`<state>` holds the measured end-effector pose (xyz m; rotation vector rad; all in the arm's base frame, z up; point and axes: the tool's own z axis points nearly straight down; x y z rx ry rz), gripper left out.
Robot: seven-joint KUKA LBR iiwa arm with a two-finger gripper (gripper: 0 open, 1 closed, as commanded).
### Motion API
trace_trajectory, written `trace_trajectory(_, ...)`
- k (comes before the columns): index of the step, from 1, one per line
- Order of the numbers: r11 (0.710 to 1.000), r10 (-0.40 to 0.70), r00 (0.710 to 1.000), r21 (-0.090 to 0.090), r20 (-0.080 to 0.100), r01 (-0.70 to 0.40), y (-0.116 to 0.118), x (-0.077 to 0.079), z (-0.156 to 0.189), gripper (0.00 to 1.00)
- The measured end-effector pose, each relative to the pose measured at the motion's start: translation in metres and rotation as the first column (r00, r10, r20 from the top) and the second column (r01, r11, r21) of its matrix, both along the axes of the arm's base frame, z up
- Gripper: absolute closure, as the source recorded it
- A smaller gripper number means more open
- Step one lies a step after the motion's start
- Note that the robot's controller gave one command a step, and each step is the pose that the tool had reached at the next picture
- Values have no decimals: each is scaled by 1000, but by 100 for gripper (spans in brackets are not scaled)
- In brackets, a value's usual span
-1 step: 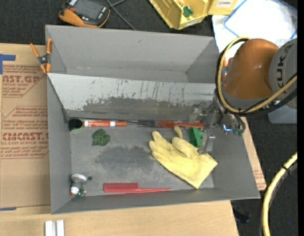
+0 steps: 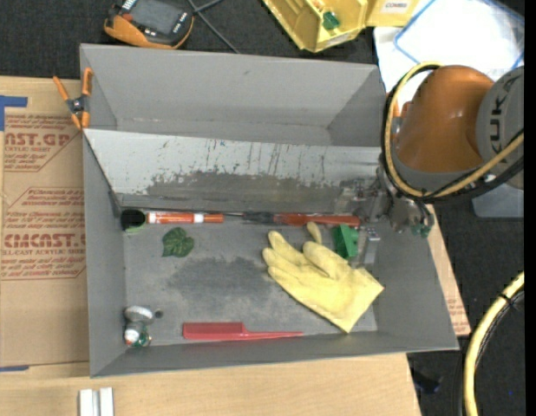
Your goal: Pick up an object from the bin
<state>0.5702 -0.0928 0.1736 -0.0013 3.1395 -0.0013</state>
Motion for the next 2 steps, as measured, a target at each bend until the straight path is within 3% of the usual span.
trace_trajectory(1,1000,-3,1000,2,-4,3,60,2,-64,0)
trace_trajectory(2,999,32,999,-4,10,-32,71,-21,-52,0)
